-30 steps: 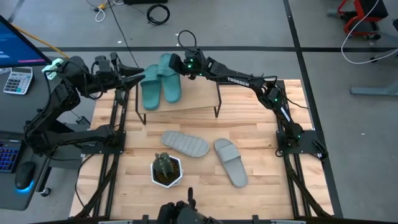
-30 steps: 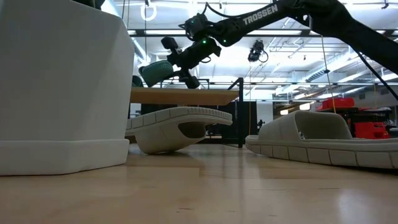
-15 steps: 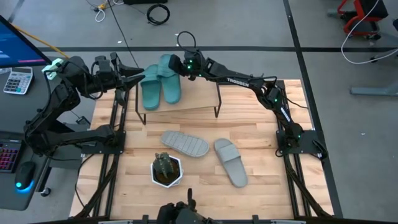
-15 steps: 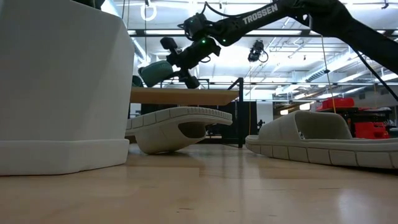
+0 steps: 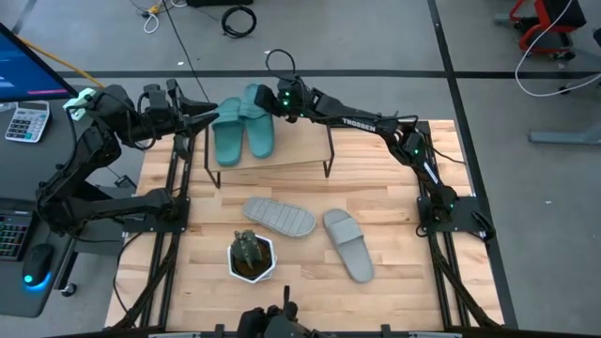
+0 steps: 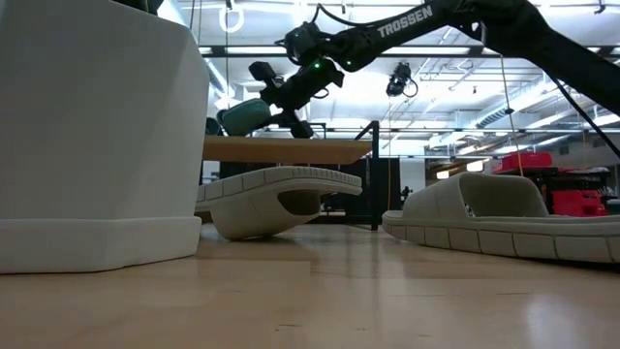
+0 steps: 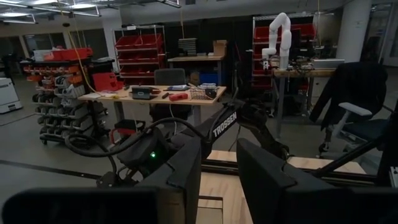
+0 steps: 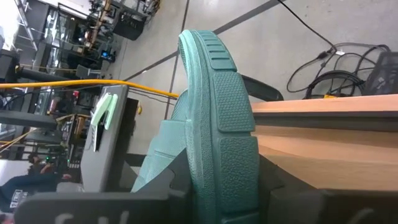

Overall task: Pick and place slides into the shelf
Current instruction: Put the green slipper on the shelf

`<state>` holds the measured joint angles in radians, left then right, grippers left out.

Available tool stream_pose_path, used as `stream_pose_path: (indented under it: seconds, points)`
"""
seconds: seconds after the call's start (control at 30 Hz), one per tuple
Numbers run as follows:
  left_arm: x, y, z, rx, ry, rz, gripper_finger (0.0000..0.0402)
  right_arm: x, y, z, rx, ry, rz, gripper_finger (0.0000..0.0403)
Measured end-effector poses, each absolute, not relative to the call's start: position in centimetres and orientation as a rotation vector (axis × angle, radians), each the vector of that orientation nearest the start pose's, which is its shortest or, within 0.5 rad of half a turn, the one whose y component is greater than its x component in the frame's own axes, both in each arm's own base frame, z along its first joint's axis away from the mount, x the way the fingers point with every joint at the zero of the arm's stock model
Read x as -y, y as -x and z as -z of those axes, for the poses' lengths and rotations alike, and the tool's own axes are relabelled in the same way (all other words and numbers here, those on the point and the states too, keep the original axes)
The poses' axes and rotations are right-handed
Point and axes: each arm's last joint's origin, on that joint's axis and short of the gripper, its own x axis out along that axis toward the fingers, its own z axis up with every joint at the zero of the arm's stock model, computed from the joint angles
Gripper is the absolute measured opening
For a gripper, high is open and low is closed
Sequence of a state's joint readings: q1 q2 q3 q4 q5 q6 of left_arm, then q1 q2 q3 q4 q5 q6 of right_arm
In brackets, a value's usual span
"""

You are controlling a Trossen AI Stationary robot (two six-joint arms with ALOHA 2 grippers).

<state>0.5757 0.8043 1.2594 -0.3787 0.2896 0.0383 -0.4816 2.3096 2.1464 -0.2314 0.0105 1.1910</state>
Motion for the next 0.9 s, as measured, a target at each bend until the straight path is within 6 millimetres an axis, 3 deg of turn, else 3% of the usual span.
stream_pose_path:
  seconds: [0.3,0.6,0.9]
  points:
    - [-6.15,-11.0,-46.26,0.064,-0.071,-0.287,0.0107,24.52,-47.95,-28.08,-0.057,-1.254,0.653,0.0084]
    - [-6.15,-11.0,-46.25,0.064,-0.072,-0.287,0.0107,24.48,-47.98,-28.12,-0.056,-1.275,0.639,0.0183]
    - [-6.16,-11.0,-46.25,0.064,-0.072,-0.288,0.0107,24.4,-47.94,-27.96,-0.09,-1.269,0.628,0.0197]
